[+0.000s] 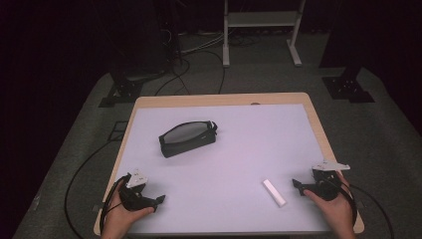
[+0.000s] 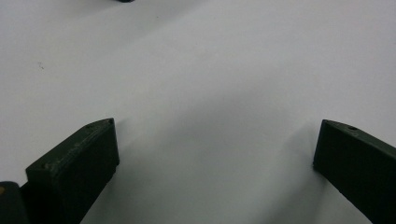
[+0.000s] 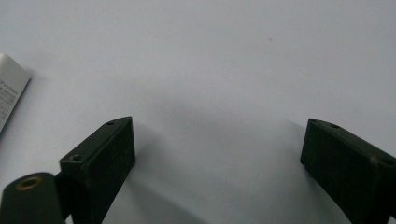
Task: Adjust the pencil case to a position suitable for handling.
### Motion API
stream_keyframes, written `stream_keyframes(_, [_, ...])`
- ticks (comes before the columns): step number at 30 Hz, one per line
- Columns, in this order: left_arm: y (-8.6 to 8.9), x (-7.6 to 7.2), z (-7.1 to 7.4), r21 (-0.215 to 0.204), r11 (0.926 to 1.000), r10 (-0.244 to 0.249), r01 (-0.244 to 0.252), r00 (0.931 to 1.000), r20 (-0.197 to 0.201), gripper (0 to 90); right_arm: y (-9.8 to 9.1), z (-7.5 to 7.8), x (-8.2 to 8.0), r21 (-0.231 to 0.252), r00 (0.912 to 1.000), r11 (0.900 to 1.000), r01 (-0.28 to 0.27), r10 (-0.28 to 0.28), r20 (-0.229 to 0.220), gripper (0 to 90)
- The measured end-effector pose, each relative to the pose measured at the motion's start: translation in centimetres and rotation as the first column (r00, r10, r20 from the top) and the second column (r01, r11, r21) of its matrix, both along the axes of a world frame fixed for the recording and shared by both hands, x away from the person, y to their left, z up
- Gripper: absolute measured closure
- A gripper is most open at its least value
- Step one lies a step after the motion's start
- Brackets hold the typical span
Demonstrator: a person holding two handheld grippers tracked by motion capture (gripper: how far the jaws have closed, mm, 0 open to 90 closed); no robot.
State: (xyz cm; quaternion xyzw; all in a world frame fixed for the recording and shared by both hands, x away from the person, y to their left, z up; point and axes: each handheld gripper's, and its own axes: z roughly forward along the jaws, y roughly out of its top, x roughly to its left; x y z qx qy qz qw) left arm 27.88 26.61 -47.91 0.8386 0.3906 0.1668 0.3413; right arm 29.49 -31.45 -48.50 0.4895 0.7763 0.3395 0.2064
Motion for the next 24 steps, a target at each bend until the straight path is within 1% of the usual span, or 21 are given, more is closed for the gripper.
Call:
stream_keyframes(3, [0.0, 0.0, 0.0, 0.002, 1.0000, 0.000, 0.000, 1.0000, 0.001, 0.0, 0.0, 0.0, 0.0, 0.000, 1.0000, 1.0000, 0.000, 0.000, 0.000, 9.1])
stream_keyframes(4, [0.1, 0.0, 0.1, -0.004, 0.9999, 0.012, -0.012, 0.9999, 0.004, 1.0, 0.0, 0.0, 0.0, 0.000, 1.0000, 1.0000, 0.000, 0.000, 0.000, 9.1])
stream_keyframes(6, [0.3, 0.0, 0.2, -0.004, 0.9999, 0.016, -0.016, 0.9998, 0.007, 4.9, 0.0, 0.0, 0.0, 0.000, 1.0000, 1.0000, 0.000, 0.000, 0.000, 9.1])
stream_keyframes(8, [0.4, 0.0, 0.3, -0.016, 0.9994, 0.030, -0.030, 0.9995, 0.010, 7.9, 0.0, 0.0, 0.0, 0.000, 1.0000, 1.0000, 0.001, -0.001, 0.000, 9.2])
stream_keyframes(12, [0.5, 0.0, 0.5, -0.028, 0.9985, 0.048, -0.048, 0.9989, 0.003, 11.7, 0.0, 0.0, 0.0, -0.001, 1.0000, 1.0000, 0.001, -0.001, 0.000, 9.2])
stream_keyframes(14, [0.6, 0.1, 0.6, -0.029, 0.9983, 0.050, -0.050, 0.9987, 0.007, 13.6, 0.0, 0.0, 0.0, -0.001, 1.0000, 1.0000, 0.001, -0.001, 0.000, 9.1])
stream_keyframes(15, [0.6, 0.1, 0.7, -0.025, 0.9984, 0.051, -0.051, 0.9986, 0.011, 13.6, 0.0, 0.0, 0.0, -0.001, 1.0000, 1.0000, 0.001, -0.001, 0.000, 9.2])
stream_keyframes(19, [0.6, 0.3, 1.2, -0.047, 0.9967, 0.067, -0.066, 0.9976, 0.019, 14.3, 0.0, 0.0, 0.0, -0.002, 1.0000, 1.0000, 0.001, -0.001, 0.000, 9.1])
stream_keyframes(24, [0.4, 0.8, 2.0, -0.059, 0.9952, 0.080, -0.078, 0.9961, 0.036, 14.3, 0.0, 0.0, 0.0, -0.001, 1.0000, 1.0000, 0.001, -0.001, 0.000, 9.1])
